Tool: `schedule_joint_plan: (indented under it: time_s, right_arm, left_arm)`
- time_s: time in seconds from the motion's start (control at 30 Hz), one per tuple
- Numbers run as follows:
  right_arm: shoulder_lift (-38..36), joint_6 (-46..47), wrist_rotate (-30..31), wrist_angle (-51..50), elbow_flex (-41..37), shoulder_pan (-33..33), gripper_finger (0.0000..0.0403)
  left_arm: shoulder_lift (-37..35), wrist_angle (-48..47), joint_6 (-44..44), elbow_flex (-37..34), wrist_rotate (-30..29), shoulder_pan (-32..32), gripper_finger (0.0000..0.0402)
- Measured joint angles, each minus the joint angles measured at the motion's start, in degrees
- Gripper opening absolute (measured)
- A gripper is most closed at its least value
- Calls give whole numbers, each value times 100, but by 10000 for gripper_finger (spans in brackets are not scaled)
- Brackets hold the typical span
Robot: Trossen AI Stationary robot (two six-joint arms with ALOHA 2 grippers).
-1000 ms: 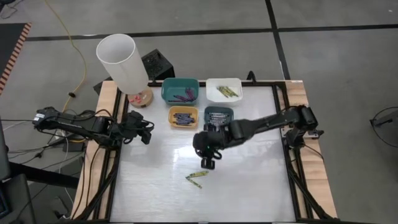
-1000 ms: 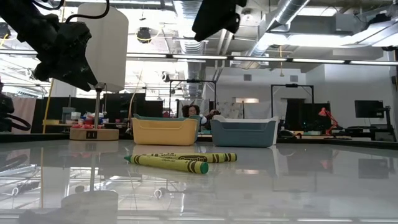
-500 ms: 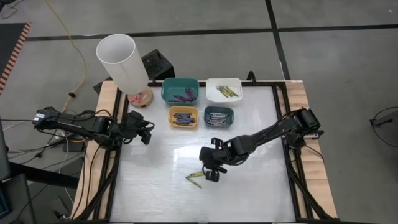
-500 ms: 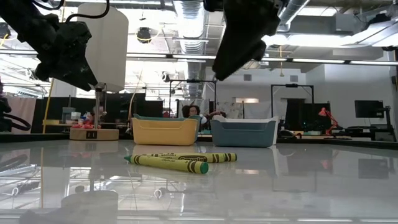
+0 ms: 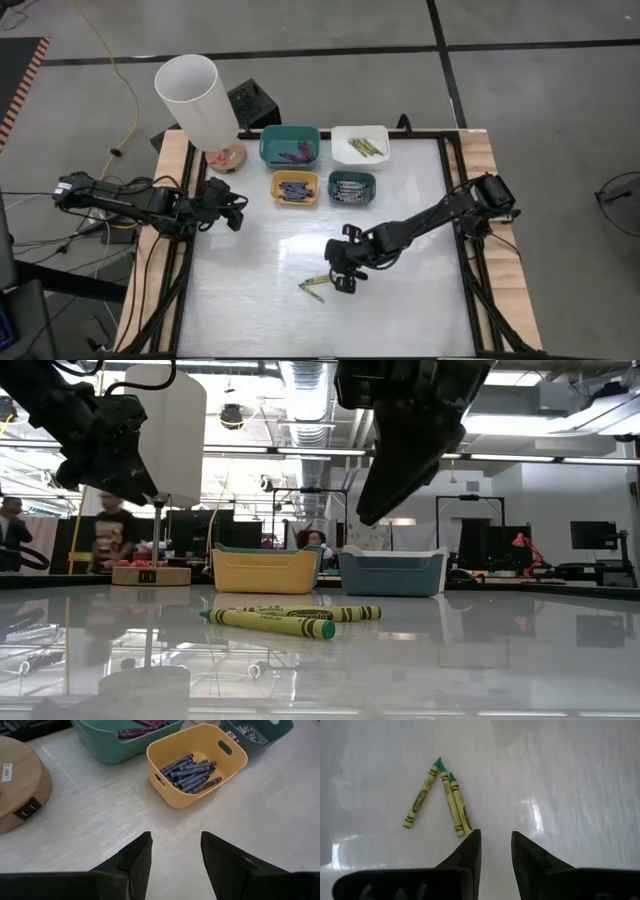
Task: Sort crayons
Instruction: Put the green crayon into the white bin
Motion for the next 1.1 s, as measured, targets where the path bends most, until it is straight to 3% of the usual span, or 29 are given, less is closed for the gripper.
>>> schedule_joint_plan:
  time_s: [0.37,0.63,1.1]
  right_arm:
    - [312,-172,-17,469,3,74,102]
    - [568,-189,-17,235,-2,221,102]
    - [829,-1017,-1,412,4,263,102]
  left_arm:
    - [-2,7,-1,-1,-116,0,160]
    - [0,-19,-31,-2,-151,1,160]
    - [0,-20,-96,-2,-153,2,160]
